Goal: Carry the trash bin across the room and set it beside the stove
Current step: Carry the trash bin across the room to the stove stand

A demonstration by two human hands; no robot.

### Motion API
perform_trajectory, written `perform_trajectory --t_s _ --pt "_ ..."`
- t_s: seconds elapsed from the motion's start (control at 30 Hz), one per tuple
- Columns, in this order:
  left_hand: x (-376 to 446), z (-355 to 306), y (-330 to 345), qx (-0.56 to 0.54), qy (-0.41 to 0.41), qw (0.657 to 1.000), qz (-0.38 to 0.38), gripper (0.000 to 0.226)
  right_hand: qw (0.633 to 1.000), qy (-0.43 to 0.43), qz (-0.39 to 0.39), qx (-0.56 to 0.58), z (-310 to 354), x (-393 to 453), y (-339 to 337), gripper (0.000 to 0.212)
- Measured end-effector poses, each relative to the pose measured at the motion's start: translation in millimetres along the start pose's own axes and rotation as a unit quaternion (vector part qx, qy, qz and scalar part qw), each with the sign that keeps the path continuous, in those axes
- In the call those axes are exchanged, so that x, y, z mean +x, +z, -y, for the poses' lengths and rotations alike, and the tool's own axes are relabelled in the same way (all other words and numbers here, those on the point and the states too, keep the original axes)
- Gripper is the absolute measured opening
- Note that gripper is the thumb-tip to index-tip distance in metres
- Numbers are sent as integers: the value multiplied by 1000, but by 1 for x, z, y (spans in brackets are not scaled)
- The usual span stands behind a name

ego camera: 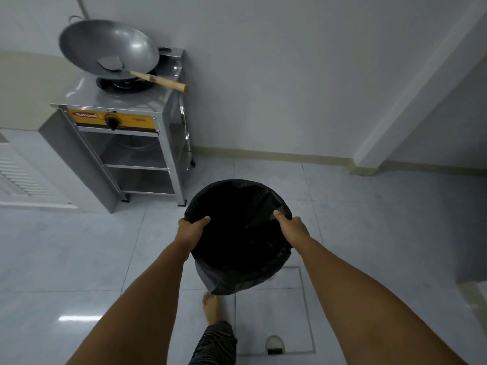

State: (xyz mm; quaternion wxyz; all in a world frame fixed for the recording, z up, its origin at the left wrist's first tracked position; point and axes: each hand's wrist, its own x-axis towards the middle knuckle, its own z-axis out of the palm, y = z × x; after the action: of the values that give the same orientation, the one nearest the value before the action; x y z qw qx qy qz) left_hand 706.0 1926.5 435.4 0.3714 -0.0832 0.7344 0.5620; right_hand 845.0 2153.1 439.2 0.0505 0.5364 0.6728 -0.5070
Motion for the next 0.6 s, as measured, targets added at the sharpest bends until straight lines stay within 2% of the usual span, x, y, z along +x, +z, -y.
perform_trajectory --t_s 0.3,0.6 --pt "141 -91 18 12 -22 1000 17 80 999 38 -9 13 94 124 15 85" --pt "270 -166 45 15 -39 999 -6 80 998 55 -6 22 172 248 26 86"
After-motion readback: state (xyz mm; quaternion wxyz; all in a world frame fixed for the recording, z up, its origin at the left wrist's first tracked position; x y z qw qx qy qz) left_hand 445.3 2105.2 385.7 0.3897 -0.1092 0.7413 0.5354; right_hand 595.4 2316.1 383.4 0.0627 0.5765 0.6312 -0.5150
